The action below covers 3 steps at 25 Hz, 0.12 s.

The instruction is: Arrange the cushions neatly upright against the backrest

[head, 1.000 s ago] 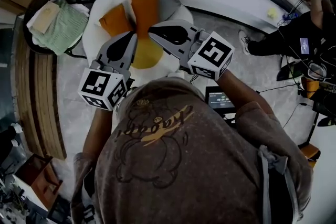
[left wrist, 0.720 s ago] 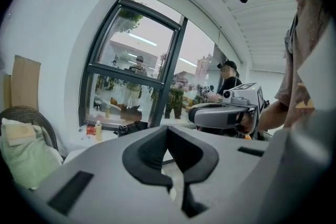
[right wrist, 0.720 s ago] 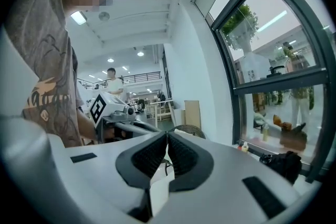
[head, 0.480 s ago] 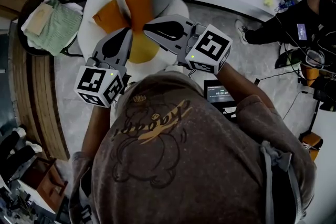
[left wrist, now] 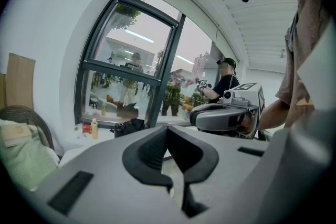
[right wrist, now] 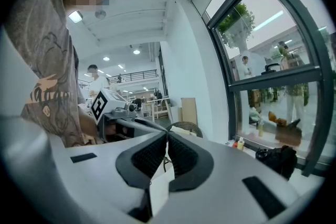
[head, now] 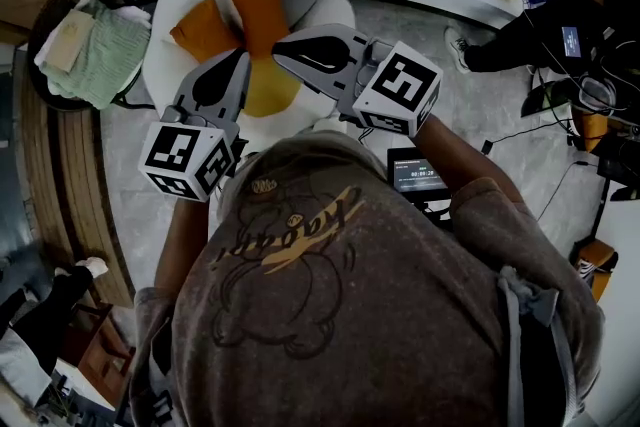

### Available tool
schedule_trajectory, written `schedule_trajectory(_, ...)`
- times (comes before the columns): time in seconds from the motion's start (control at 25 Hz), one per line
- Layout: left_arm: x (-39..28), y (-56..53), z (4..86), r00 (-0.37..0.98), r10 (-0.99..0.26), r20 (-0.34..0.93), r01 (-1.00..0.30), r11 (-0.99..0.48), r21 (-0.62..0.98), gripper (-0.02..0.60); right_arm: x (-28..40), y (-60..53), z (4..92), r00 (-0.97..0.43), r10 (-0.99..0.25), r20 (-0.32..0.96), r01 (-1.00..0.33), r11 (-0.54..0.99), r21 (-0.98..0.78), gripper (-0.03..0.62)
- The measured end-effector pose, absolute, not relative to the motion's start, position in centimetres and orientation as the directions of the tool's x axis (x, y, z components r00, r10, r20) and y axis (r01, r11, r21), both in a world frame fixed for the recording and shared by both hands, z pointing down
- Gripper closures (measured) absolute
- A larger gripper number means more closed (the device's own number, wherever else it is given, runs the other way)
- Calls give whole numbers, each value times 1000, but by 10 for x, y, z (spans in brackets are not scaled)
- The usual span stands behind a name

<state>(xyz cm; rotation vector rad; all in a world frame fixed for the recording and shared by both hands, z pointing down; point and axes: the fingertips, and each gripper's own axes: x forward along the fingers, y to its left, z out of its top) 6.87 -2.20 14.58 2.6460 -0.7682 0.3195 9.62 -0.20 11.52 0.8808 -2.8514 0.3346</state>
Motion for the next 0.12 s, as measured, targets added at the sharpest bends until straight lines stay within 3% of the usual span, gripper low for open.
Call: schedule_trajectory(0.12,71,-23,147,827,-465,315,-549,-789,277,577,99,-5,117,-816,-543,199,-575,801,-168,568)
